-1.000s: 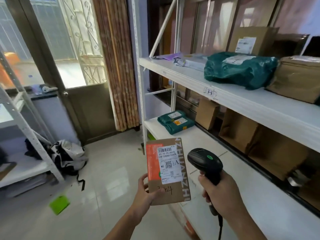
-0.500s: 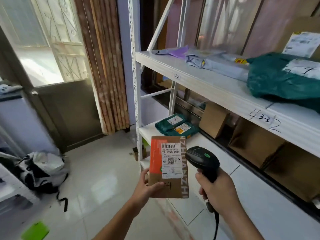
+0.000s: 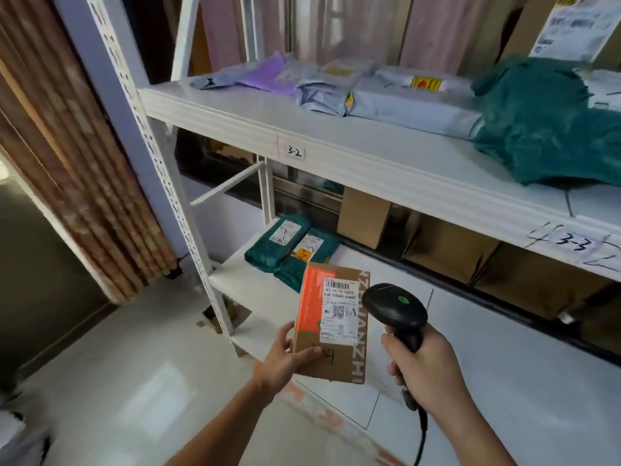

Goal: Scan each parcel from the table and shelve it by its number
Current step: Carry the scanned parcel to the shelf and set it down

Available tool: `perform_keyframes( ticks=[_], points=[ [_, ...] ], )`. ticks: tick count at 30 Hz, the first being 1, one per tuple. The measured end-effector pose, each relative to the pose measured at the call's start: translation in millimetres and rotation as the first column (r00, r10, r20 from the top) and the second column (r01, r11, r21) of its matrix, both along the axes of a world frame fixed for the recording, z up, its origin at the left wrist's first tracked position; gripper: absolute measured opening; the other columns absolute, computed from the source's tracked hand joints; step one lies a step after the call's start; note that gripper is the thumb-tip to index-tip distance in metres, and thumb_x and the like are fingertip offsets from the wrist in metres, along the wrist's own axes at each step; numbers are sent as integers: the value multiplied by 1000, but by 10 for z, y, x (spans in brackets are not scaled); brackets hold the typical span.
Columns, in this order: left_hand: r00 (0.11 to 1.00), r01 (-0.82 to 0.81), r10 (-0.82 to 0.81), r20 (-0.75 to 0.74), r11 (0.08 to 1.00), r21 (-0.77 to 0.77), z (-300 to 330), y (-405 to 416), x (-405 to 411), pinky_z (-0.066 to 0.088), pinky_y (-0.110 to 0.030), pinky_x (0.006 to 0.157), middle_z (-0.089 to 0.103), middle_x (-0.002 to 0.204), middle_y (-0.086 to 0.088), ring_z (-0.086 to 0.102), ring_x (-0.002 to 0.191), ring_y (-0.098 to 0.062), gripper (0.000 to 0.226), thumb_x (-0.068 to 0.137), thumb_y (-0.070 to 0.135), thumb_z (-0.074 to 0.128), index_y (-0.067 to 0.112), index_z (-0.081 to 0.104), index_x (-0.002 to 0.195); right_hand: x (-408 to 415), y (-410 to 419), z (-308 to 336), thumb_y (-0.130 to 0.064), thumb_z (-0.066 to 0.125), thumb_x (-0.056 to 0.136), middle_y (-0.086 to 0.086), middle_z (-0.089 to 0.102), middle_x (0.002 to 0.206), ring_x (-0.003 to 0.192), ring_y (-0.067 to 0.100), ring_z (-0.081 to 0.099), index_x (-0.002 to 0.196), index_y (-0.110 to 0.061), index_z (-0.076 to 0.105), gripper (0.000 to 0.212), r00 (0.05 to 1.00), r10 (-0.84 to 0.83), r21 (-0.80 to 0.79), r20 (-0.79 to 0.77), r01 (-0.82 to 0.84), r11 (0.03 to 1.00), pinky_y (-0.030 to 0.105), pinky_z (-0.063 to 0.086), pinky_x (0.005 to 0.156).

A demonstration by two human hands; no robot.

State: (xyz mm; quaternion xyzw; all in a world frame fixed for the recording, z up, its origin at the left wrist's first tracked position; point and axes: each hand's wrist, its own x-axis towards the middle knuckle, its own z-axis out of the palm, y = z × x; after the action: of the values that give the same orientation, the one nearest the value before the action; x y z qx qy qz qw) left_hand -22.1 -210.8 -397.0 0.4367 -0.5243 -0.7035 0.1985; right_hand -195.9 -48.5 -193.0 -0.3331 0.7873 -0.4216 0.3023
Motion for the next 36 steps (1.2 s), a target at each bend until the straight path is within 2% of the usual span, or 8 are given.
perform_keyframes(
  ticks=[9,14,18,20,23,29,32,36],
  points=[
    [981,142,-156,118,983,119,-226,-791,-483,59,-21,76,74,122,-3,76,103,-19,88,69,41,96,33,49,144,-312,-464,-176,-21,68,89,15,66,67,49,14,60,82,-17,62,10,995,-103,46,-16,104,994,25,47,48],
    [963,145,-187,196,967,208,-474,-1153,-547,53,-49,108,75,125,-2,71,114,-27,101,47,58,102,39,62,138,-350,-647,-226,-17,67,89,13,66,73,50,10,60,87,-19,60,7,991,-136,95,-18,137,986,19,47,49],
    [948,196,-245,203,952,233,-510,-1339,-606,55,-53,106,79,116,-4,74,110,-32,91,47,52,103,32,68,129,-314,-808,-264,-19,67,87,12,66,71,53,15,64,87,-16,59,9,984,-174,124,-50,179,976,32,55,54],
    [955,176,-226,193,953,245,-588,-1450,-633,56,-53,104,79,117,-5,74,109,-32,98,45,49,105,30,65,133,-259,-879,-295,-20,67,87,10,67,70,56,19,66,86,-17,59,9,979,-199,134,-53,204,970,38,57,59],
    [955,168,-219,199,955,244,-716,-1636,-655,58,-52,101,76,123,-9,74,110,-34,114,45,45,107,25,57,145,-144,-944,-347,-18,68,87,5,66,70,54,15,68,88,-19,59,9,970,-243,138,-22,244,960,34,57,57],
    [963,161,-216,163,942,296,-610,-1947,-700,60,-45,92,75,121,-9,75,105,-30,105,56,37,105,20,54,147,88,-978,-438,-16,69,87,4,66,69,51,12,67,90,-21,59,11,939,-343,162,28,335,928,18,48,48],
    [957,151,-207,201,952,266,-538,-2011,-703,51,-34,77,69,118,-9,67,94,-20,64,87,23,85,18,55,143,195,-1000,-508,-17,70,86,5,66,64,50,12,66,88,-20,59,12,925,-381,188,22,370,910,21,49,51],
    [941,138,-183,285,976,170,-540,-2032,-684,56,-42,82,64,129,-10,65,106,-23,75,90,39,81,16,46,153,314,-1085,-584,-19,71,85,4,67,63,50,13,68,86,-22,60,12,910,-412,203,34,398,895,29,52,57]
  ],
)
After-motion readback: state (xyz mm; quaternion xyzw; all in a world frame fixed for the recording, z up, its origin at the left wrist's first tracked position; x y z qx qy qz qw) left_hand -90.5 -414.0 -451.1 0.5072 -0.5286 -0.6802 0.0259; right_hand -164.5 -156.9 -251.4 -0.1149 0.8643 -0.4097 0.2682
